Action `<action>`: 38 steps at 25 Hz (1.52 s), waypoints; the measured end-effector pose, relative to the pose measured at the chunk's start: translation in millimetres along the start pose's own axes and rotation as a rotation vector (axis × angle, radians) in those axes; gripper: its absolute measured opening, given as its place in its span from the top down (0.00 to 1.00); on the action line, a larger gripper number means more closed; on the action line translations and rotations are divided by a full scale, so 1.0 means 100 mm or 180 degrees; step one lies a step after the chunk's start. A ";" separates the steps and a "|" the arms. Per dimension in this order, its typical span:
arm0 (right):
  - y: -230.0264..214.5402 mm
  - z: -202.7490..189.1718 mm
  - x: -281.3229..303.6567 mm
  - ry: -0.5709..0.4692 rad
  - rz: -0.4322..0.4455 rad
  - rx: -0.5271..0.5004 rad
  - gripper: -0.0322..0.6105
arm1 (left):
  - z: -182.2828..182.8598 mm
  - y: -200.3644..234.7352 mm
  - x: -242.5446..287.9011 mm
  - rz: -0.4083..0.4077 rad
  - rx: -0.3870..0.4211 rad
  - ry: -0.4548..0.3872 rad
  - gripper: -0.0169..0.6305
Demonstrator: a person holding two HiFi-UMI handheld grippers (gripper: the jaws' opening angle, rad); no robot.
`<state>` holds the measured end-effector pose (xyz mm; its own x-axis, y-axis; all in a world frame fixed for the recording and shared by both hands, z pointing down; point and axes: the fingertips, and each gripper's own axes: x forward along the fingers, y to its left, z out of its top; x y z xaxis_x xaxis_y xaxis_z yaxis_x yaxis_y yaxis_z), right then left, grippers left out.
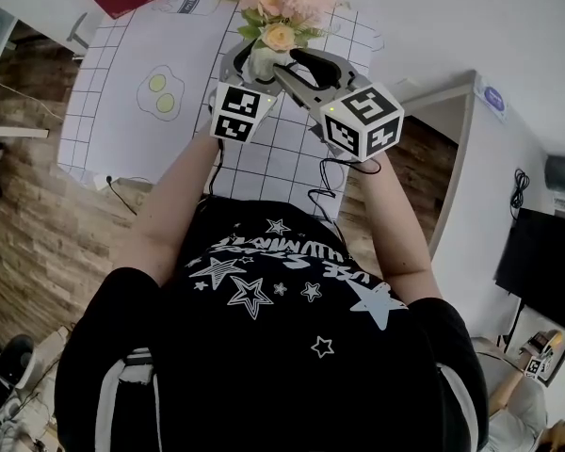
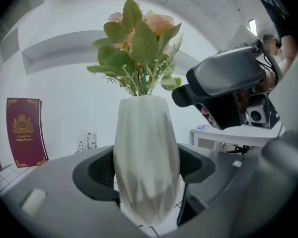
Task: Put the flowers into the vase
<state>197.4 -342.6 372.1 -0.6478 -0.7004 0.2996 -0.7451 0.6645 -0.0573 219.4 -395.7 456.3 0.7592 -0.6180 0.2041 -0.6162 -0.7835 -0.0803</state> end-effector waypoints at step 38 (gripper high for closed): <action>-0.17 -0.29 -0.39 -0.0088 -0.0376 0.0568 0.71 | -0.04 -0.04 0.05 -0.0138 0.0093 0.0045 0.33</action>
<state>239.6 -318.6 389.4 -0.5564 -0.7793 0.2883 -0.8309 0.5223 -0.1918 224.8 -395.3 461.3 0.7819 -0.5827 0.2218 -0.5763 -0.8112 -0.0995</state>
